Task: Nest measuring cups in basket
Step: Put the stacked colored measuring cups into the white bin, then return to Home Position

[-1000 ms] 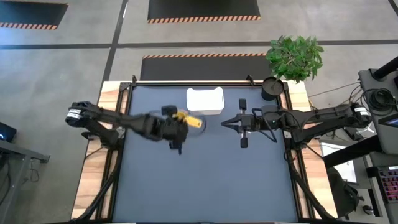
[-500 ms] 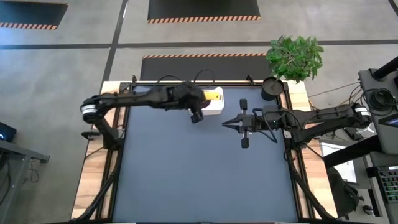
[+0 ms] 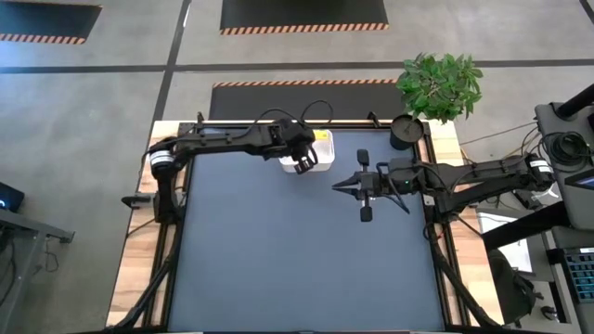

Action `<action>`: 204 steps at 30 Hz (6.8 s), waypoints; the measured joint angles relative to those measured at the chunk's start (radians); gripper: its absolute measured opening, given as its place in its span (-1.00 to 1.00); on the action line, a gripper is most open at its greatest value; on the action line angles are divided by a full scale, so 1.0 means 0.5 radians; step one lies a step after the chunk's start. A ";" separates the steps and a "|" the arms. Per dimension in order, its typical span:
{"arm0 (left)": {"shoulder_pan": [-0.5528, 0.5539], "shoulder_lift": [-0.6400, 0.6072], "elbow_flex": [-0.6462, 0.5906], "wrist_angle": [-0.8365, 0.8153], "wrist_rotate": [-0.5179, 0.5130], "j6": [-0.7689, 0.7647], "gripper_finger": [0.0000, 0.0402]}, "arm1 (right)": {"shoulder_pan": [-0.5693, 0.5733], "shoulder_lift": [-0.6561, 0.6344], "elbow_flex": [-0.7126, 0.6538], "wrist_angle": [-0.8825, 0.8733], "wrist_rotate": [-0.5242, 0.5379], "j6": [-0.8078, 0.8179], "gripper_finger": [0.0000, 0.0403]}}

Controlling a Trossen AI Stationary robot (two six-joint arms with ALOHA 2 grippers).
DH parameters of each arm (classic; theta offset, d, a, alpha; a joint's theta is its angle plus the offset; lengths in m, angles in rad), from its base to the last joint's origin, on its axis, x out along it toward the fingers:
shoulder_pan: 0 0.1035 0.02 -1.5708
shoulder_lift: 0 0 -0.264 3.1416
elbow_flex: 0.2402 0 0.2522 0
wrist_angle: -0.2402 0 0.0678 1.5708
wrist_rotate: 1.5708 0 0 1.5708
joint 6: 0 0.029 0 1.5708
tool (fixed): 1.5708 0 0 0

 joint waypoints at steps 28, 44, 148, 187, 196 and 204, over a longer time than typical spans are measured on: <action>-0.009 0.084 -0.095 -0.014 0.013 -0.123 -0.59 | 0.000 0.000 -0.001 -0.074 0.001 0.091 -0.94; -0.002 0.210 -0.037 0.017 0.044 -0.085 -0.61 | 0.001 0.000 -0.001 -0.072 0.001 0.083 -0.94; -1.035 -3.277 -2.929 1.567 0.062 0.166 -1.00 | -0.167 -1.210 -1.340 0.639 -0.069 0.066 -0.94; -1.034 -3.806 -3.128 1.342 0.120 0.087 -1.00 | -0.166 -1.936 -1.554 -0.014 -0.259 0.075 -0.94; -1.035 -3.797 -3.128 1.331 0.137 0.087 -1.00 | -0.174 -1.784 -1.554 -0.011 0.129 0.265 -0.94; -1.035 -3.795 -3.129 1.330 0.131 0.079 -1.00 | -0.175 -1.624 -1.554 0.024 0.419 0.198 -0.94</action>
